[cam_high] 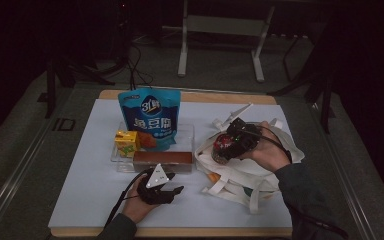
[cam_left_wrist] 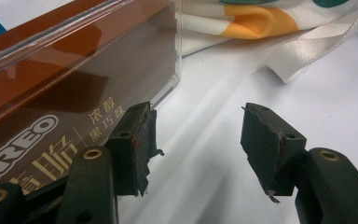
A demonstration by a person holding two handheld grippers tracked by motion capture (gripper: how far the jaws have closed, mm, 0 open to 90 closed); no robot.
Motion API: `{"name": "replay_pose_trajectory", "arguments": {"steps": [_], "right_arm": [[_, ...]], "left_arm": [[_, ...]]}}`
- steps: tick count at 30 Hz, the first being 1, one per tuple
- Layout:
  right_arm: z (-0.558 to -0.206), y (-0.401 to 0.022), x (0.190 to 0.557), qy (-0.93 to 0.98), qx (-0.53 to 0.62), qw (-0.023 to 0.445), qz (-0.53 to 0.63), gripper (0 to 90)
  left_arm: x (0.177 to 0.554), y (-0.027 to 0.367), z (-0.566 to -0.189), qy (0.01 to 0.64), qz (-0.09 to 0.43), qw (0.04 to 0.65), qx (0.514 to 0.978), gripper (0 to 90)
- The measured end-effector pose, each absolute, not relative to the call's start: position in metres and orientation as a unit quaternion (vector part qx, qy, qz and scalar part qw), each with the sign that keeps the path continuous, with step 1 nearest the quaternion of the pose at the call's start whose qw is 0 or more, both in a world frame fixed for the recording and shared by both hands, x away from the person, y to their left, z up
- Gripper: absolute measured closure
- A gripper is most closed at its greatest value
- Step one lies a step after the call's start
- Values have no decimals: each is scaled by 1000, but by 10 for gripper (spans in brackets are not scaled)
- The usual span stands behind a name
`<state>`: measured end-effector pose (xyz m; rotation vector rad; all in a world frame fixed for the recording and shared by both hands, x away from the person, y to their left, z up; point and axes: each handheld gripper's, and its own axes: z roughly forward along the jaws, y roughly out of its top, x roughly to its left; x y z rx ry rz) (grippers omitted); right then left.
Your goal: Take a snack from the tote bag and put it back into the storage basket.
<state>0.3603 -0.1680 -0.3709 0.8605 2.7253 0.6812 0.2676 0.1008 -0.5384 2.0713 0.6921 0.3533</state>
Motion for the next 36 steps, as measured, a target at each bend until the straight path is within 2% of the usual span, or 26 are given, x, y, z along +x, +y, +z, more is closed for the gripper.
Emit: {"name": "replay_pose_trajectory", "arguments": {"steps": [36], "right_arm": [[-353, -116, 363, 925, 265, 94, 257, 255]], "left_arm": [[267, 101, -538, 279, 143, 450, 836, 437]]}}
